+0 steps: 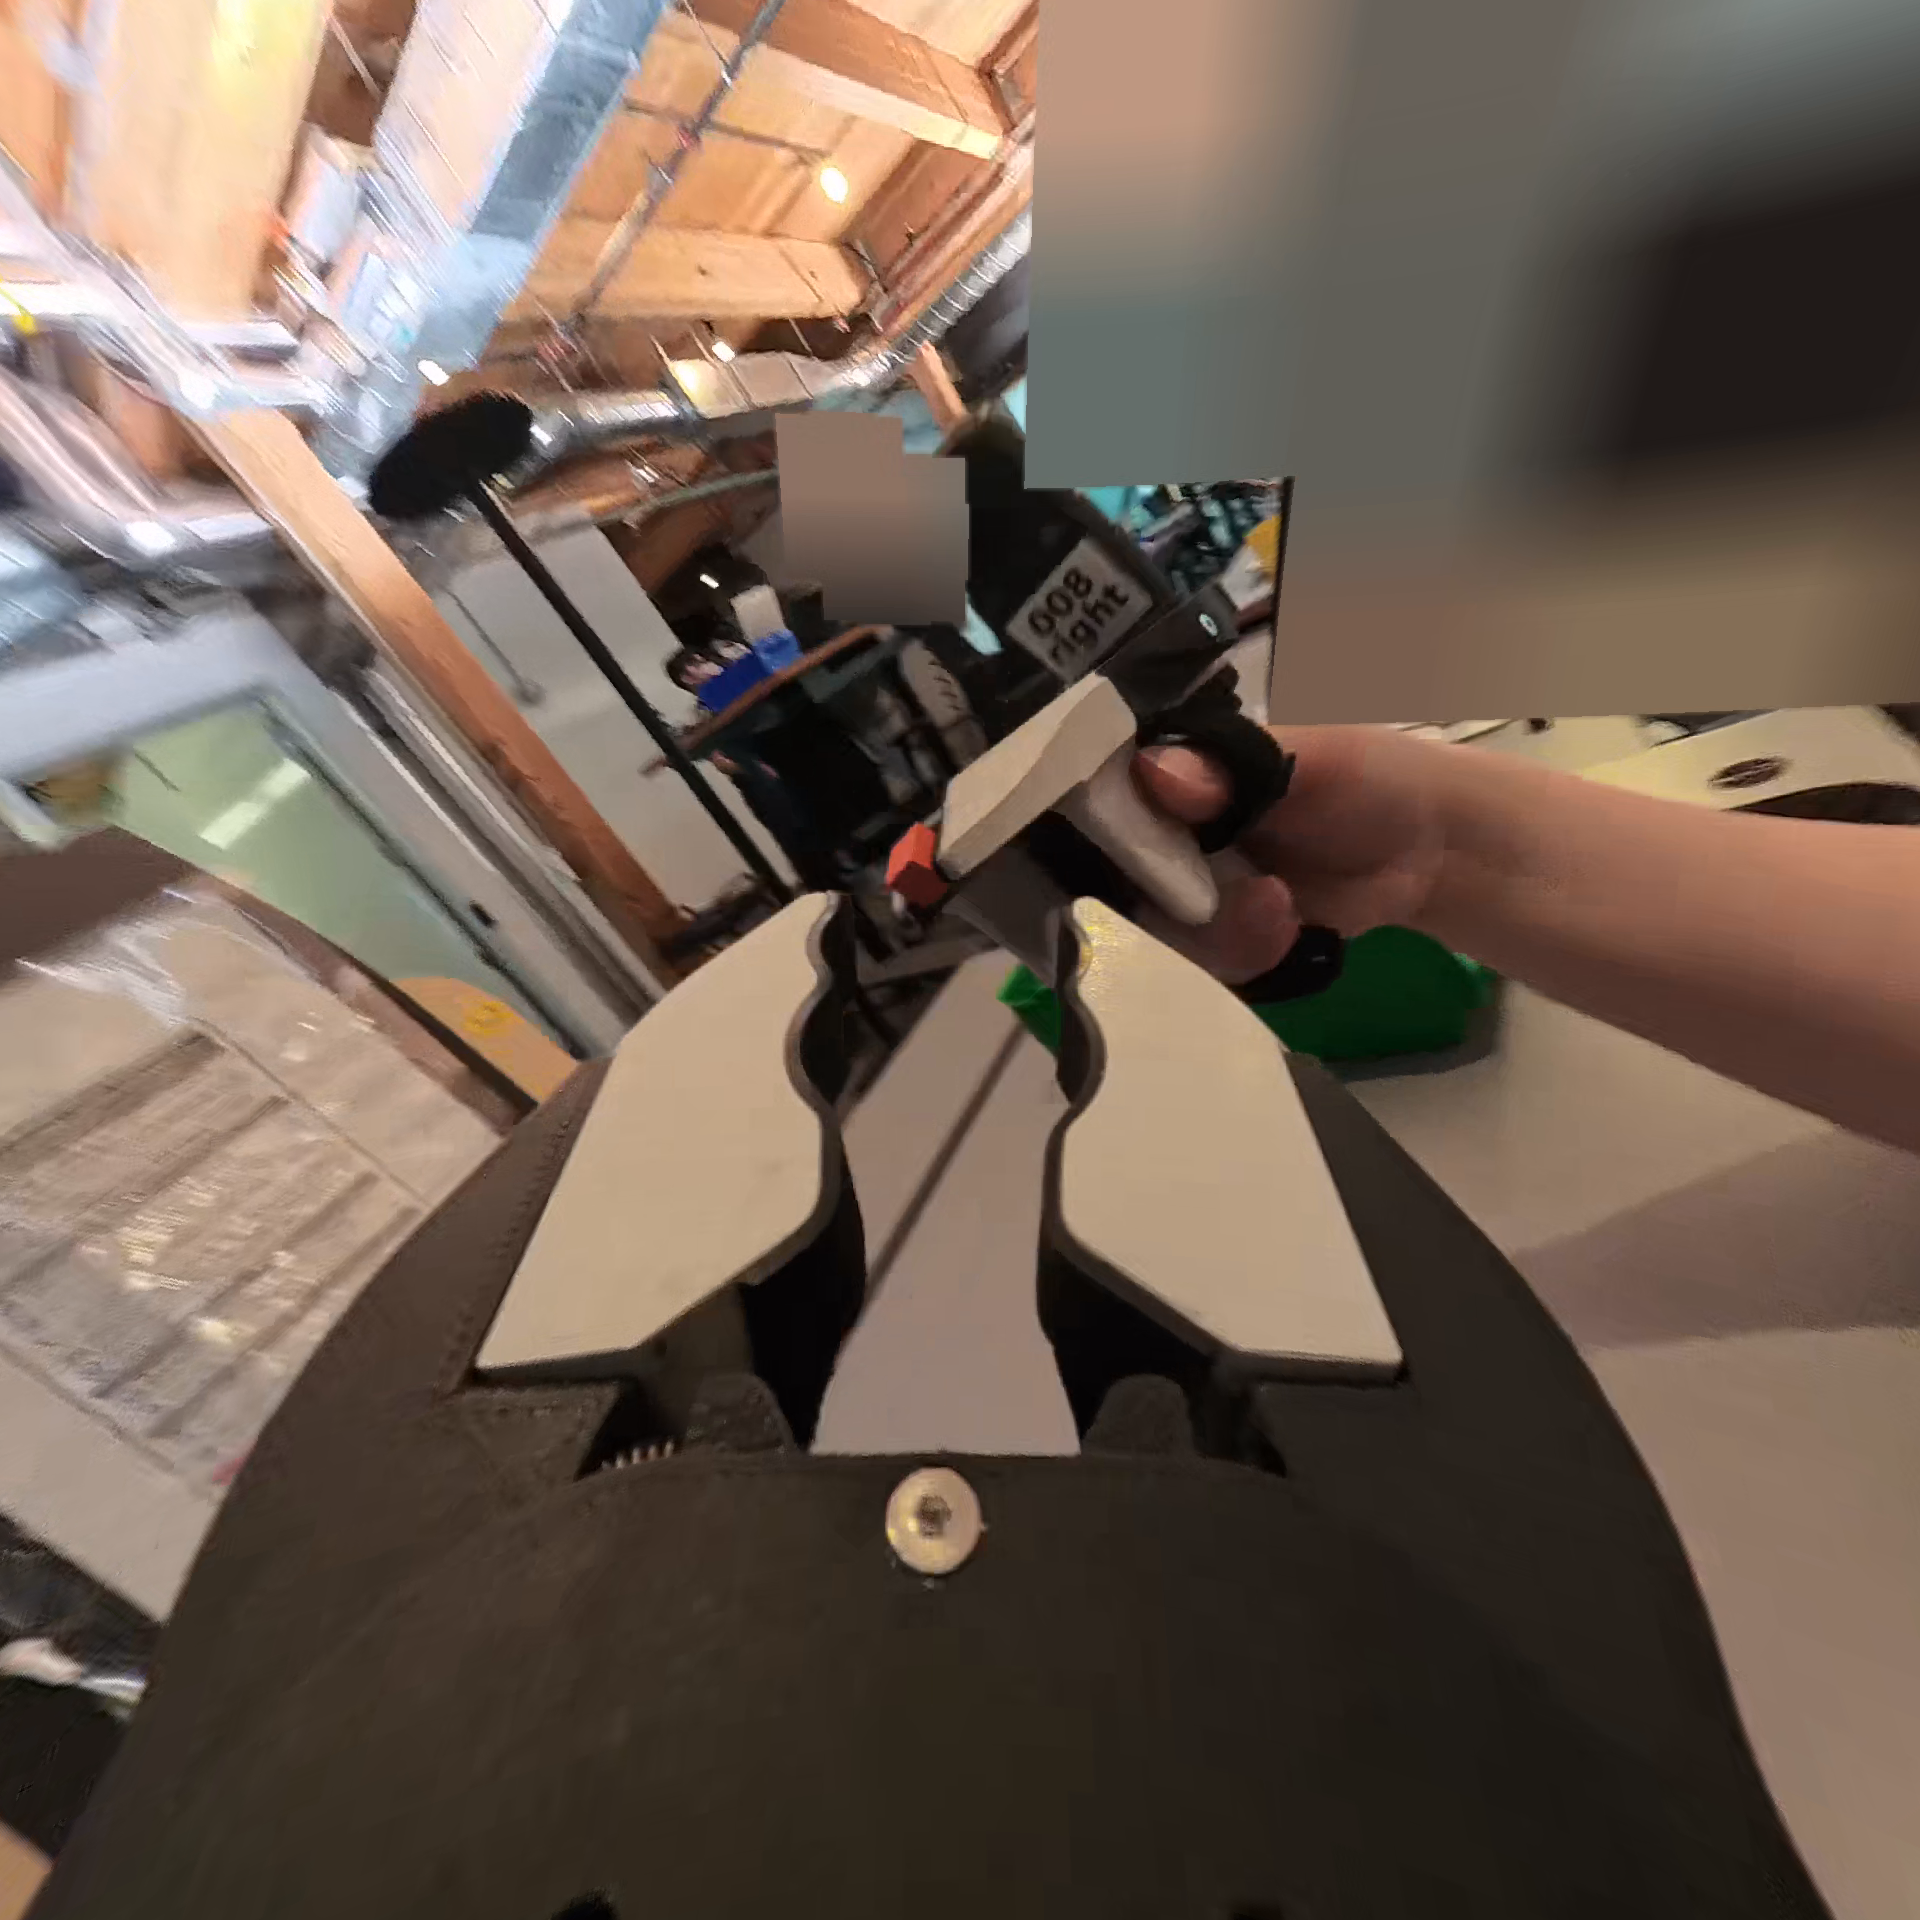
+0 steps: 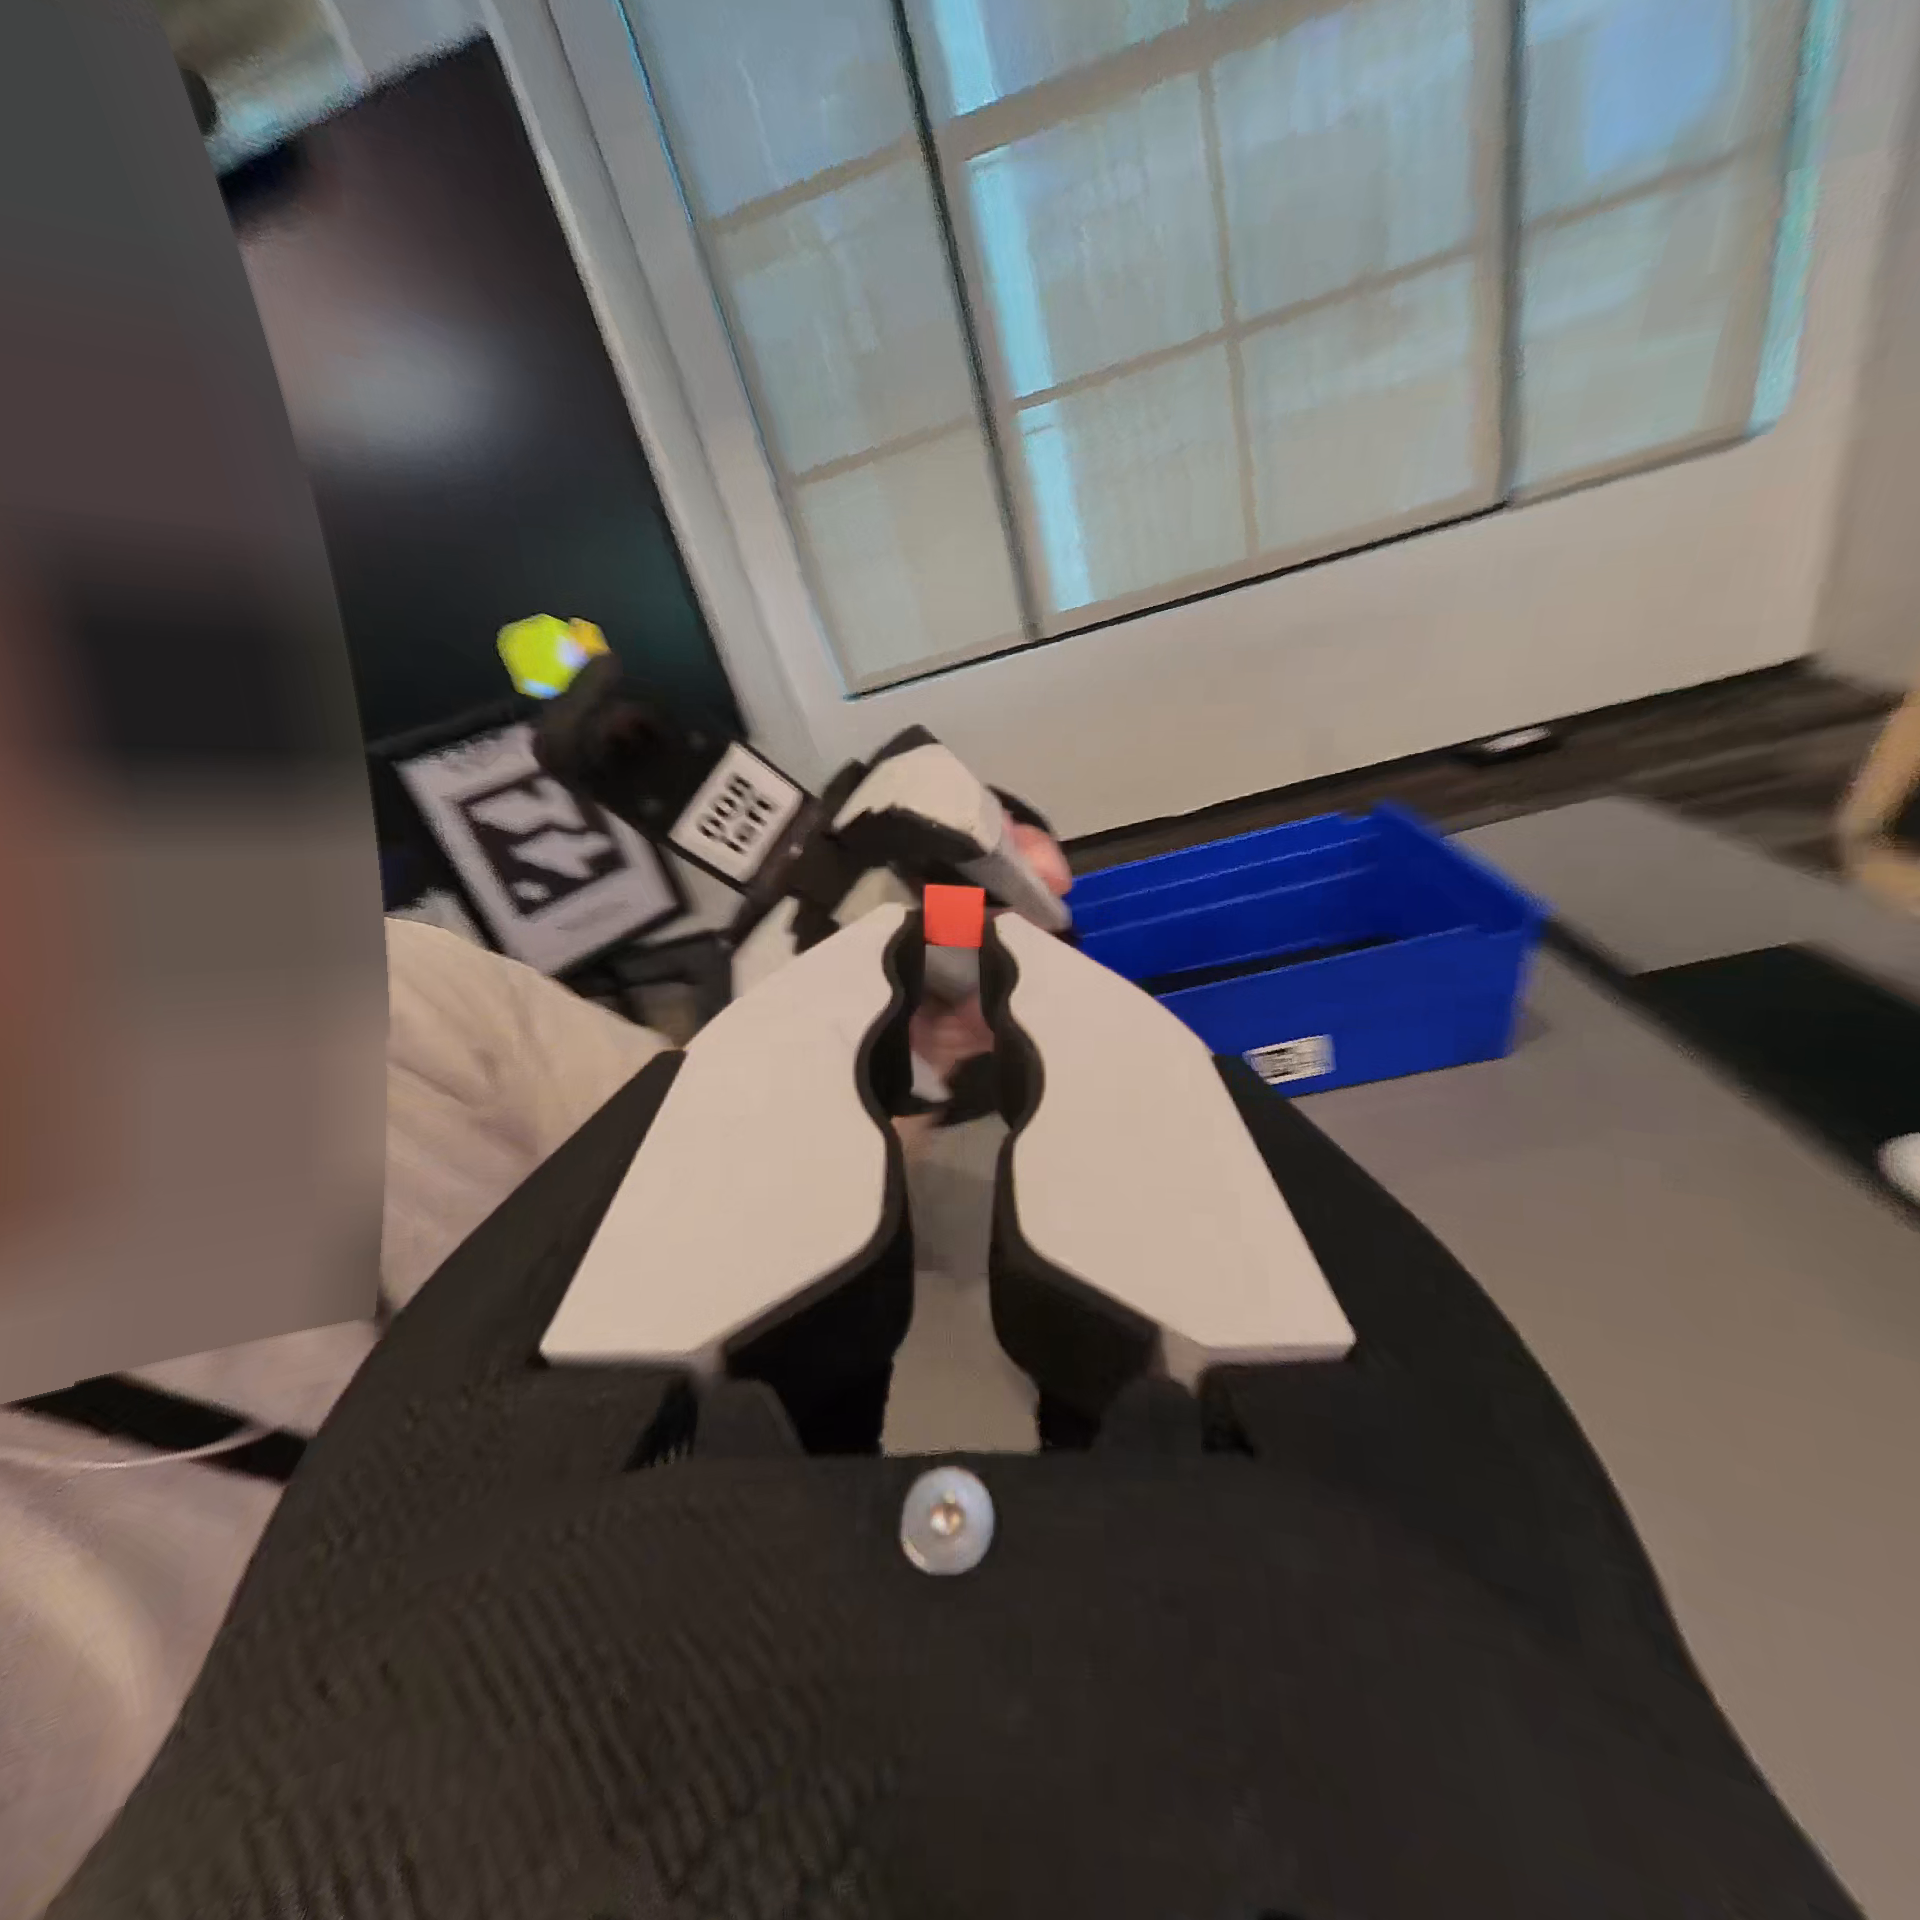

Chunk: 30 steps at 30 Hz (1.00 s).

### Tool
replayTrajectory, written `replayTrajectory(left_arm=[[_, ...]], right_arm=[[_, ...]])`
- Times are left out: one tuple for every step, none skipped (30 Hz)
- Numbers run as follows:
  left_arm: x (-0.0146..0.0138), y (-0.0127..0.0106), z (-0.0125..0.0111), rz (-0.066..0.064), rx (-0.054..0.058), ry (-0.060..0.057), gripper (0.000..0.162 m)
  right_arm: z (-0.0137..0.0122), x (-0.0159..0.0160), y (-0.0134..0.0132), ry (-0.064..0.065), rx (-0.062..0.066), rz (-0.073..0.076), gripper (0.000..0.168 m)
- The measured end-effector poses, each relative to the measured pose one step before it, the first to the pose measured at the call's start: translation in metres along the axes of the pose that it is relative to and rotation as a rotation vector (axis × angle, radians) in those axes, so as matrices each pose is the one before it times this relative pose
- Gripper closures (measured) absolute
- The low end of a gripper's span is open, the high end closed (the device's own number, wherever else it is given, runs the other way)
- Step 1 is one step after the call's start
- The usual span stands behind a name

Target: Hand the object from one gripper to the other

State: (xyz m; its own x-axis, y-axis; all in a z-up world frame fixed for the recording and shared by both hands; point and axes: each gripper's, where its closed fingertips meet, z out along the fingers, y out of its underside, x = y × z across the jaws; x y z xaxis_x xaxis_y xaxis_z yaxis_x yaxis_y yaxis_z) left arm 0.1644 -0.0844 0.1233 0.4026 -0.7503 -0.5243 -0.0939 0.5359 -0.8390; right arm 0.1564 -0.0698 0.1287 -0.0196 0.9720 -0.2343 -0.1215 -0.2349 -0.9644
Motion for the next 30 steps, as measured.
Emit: replayTrajectory(left_arm=[[-0.00146, 0.00307, -0.00036, -0.0756, -0.0365, 0.0297, 0.126], [-0.00625, 0.00461, -0.0001, -0.0935, -0.0512, -0.004, 0.124], [-0.00605, 0.00199, -0.00075, -0.0977, -0.0301, -0.0069, 0.121], [-0.0033, -0.00111, -0.00132, -0.106, -0.001, 0.0074, 0.122], [-0.00098, -0.00393, -0.00159, -0.1064, 0.0209, 0.0201, 0.124], [0.00088, -0.00529, -0.00167, -0.0929, 0.0341, 0.0277, 0.124], [0.00031, -0.0035, -0.00119, -0.0727, 0.0231, 0.0188, 0.124], [-0.00059, 0.00006, -0.00063, -0.0457, -0.0024, 0.0078, 0.125], [-0.00093, 0.00314, 0.00043, -0.019, -0.0237, 0.0016, 0.124], [-0.00185, 0.0052, 0.00115, -0.0072, -0.0357, -0.0086, 0.123], [-0.00085, 0.0058, 0.0016, -0.0023, -0.0368, -0.0023, 0.124], [-0.00154, 0.00572, 0.00179, -0.0098, -0.0346, -0.0049, 0.125], [-0.00111, 0.00443, 0.00194, -0.0164, -0.0244, 0.001, 0.127], [-0.001, 0.00397, 0.00188, -0.0199, -0.0203, 0.0057, 0.129], [-0.00117, 0.00472, 0.00194, -0.0172, -0.0262, 0.0076, 0.134], [-0.00064, 0.00431, 0.0019, -0.012, -0.0252, 0.0126, 0.135], [-0.00046, 0.0015, 0.00082, -0.0141, -0.0074, 0.0149, 0.137], [-0.00008, 0.00055, 0.00025, -0.0123, -0.0011, 0.0162, 0.145], [0.00188, 0.00023, 0.00024, -0.0085, 0.0, 0.0281, 0.152], [-0.00097, -0.00001, 0.00006, -0.0118, -0.0003, 0.0065, 0.152], [-0.00039, -0.00061, -0.00005, 0.0023, 0.0016, 0.0092, 0.152], [-0.00005, -0.00176, -0.00053, 0.0092, 0.0106, 0.0101, 0.152], [-0.00172, -0.00357, -0.00169, 0.0038, 0.0227, -0.0002, 0.152], [-0.00193, -0.00633, -0.00296, 0.0054, 0.0406, -0.0013, 0.152], [0.00139, -0.0099, -0.00434, 0.0116, 0.064, 0.0191, 0.152], [0.00138, -0.01105, -0.00524, 0.0069, 0.0719, 0.0184, 0.152], [-0.00062, -0.01054, -0.00563, -0.0112, 0.0645, 0.007, 0.152], [0.00461, -0.01203, -0.00554, -0.0225, 0.0763, 0.0491, 0.152], [0.00758, -0.01203, -0.00527, -0.062, 0.0756, 0.0794, 0.152], [0.00549, -0.01034, -0.00469, -0.1006, 0.0632, 0.0754, 0.152]], right_arm=[[-0.0026, 0.00489, -0.00211, 0.0779, -0.0053, -0.1076, 0.158], [-0.00231, 0.00485, -0.00201, 0.088, -0.011, -0.1227, 0.158], [-0.00191, 0.00176, -0.00226, 0.0732, -0.0105, -0.1354, 0.158], [-0.00097, -0.00167, -0.00175, 0.0533, -0.0152, -0.1401, 0.158], [0.00006, -0.00098, -0.00021, 0.0585, -0.0311, -0.1344, 0.158], [0.0008, 0.00066, 0.002, 0.0664, -0.0517, -0.1245, 0.158], [0.00162, -0.00176, 0.00338, 0.0467, -0.0617, -0.1188, 0.158], [0.00224, -0.00394, 0.00268, 0.0276, -0.0551, -0.1074, 0.157], [0.00253, -0.00292, 0.00194, 0.0275, -0.047, -0.0834, 0.157], [0.00289, -0.00353, 0.00206, 0.013, -0.0448, -0.0607, 0.157], [0.00308, -0.00454, 0.00229, -0.0022, -0.0405, -0.0448, 0.157], [0.00299, -0.0044, 0.00218, -0.0052, -0.033, -0.0378, 0.157], [0.0026, -0.00312, 0.00147, 0.0008, -0.0217, -0.0378, 0.157], [0.00202, -0.00233, 0.00067, 0.004, -0.0114, -0.0371, 0.157], [0.00131, -0.00141, 0.00025, 0.0058, -0.0053, -0.0307, 0.157], [0.00098, -0.00155, 0.00005, 0.0009, -0.0024, -0.0248, 0.157], [0.00075, -0.00108, 0.00065, 0.0006, -0.0038, -0.022, 0.157], [0.00062, 0.00001, 0.0009, 0.0073, -0.0047, -0.0175, 0.157], [0.00069, 0.00021, 0.00079, 0.0064, -0.0036, -0.0125, 0.157], [0.00059, 0.00008, 0.00064, 0.0052, -0.0005, -0.0071, 0.157], [0.00036, 0.00079, -0.00001, 0.0089, 0.0059, -0.004, 0.157], [0.00009, 0.00176, -0.00064, 0.0171, 0.0113, -0.003, 0.157], [-0.00036, 0.00308, -0.0008, 0.027, 0.0126, -0.0067, 0.157], [-0.00079, 0.00428, -0.0009, 0.0338, 0.0136, -0.0078, 0.15], [-0.00123, 0.00411, -0.00151, 0.0291, 0.0197, 0.0004, 0.14], [-0.00163, 0.00337, -0.00272, 0.0175, 0.0304, 0.0158, 0.136], [-0.00185, 0.0036, -0.00396, 0.0132, 0.0409, 0.0344, 0.136], [-0.00196, 0.00414, -0.00514, 0.0121, 0.0516, 0.0532, 0.136], [-0.00186, 0.00402, -0.00664, 0.0066, 0.065, 0.0776, 0.136], [-0.00149, 0.00235, -0.00851, -0.0127, 0.0802, 0.1141, 0.136]])
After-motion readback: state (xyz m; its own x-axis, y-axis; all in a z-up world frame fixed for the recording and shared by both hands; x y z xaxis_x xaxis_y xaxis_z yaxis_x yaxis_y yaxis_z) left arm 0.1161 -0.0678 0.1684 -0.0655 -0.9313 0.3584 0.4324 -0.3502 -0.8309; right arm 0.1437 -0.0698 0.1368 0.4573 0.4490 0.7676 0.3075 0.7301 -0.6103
